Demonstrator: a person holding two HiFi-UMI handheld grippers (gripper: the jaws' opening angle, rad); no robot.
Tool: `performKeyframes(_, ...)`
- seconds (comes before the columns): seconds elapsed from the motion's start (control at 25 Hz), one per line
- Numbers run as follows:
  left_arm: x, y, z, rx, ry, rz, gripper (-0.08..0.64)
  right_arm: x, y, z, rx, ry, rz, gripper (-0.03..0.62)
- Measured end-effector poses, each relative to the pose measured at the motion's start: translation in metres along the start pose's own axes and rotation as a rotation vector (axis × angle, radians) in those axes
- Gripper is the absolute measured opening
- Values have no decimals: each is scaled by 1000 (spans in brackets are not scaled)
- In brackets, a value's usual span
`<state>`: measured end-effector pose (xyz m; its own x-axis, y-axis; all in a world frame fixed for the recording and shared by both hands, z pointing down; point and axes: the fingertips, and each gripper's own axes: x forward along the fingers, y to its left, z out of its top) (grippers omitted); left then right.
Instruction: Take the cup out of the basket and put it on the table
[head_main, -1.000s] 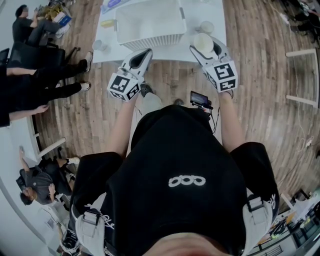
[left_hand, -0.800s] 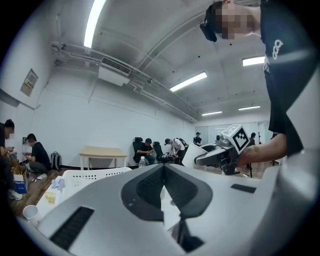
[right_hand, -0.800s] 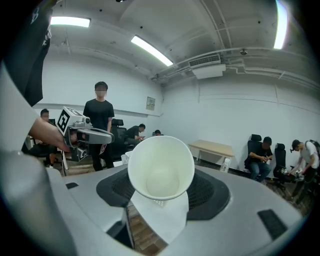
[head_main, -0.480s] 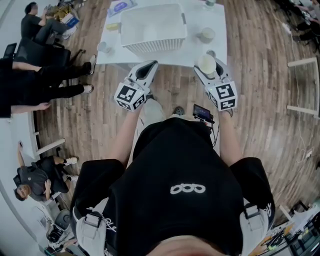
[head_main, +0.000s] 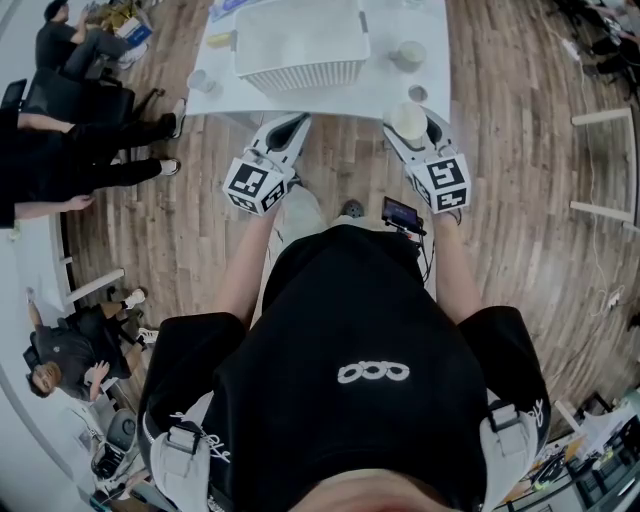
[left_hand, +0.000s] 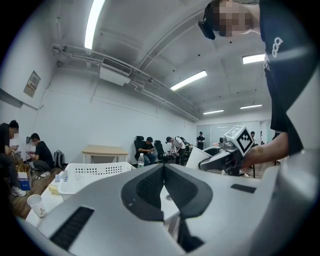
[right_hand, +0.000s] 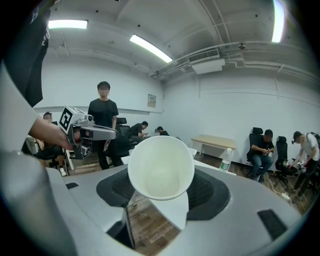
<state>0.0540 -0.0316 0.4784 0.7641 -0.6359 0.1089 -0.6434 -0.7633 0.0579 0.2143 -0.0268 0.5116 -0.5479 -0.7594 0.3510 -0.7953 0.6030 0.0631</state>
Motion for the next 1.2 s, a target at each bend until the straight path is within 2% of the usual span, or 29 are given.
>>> performKeyframes(1.2,-7,0,-5,2,-2,12,9,2,8,-12,-11,27,14,293)
